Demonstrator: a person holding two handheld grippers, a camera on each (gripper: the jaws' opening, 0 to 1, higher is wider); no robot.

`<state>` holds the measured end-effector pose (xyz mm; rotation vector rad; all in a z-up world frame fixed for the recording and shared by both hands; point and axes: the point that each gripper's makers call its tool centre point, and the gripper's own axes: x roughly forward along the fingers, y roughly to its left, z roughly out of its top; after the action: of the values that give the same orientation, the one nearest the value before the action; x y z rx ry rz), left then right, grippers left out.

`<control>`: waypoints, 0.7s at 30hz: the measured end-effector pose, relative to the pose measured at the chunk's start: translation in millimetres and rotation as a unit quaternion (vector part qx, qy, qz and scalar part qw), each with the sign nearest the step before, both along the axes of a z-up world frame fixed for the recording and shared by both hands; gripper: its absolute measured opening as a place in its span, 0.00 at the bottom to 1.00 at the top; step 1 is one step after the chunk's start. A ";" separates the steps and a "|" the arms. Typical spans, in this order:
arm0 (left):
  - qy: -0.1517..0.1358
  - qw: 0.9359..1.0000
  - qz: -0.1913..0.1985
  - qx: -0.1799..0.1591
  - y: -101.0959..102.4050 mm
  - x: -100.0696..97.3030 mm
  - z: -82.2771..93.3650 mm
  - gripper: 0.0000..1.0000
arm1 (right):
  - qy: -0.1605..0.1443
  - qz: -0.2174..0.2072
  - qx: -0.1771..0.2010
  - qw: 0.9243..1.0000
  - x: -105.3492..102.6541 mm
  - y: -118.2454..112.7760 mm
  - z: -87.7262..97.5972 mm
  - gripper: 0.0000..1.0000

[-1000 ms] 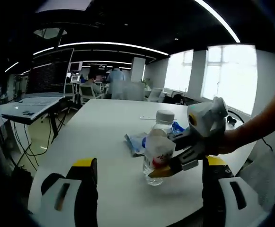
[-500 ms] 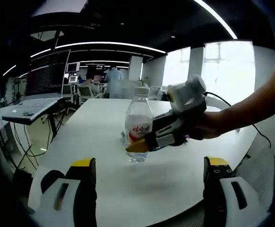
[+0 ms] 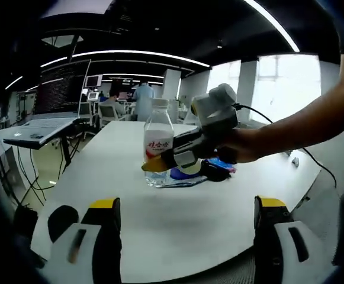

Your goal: Arrange the tabletop items into an orderly group along one side of the table until the central work area is clear of visible clutter.

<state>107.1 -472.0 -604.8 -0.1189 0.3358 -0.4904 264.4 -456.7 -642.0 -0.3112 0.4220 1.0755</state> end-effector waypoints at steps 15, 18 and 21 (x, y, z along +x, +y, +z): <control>0.014 1.000 0.010 0.001 2.2 3.1 -6.1 0.97 | -0.005 -0.011 0.001 1.000 38.4 11.8 2.0 0.40; 0.017 1.000 0.011 0.000 2.8 2.6 -6.5 0.97 | -0.006 -0.011 0.000 1.000 46.1 13.7 2.3 0.40; 0.016 1.000 0.014 -0.006 3.4 2.9 -4.7 0.97 | -0.006 -0.010 0.000 1.000 52.8 15.2 2.0 0.40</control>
<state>110.1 -468.6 -609.5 -0.1423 0.3630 -0.4636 317.2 -441.5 -640.1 -0.3119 0.4139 1.0540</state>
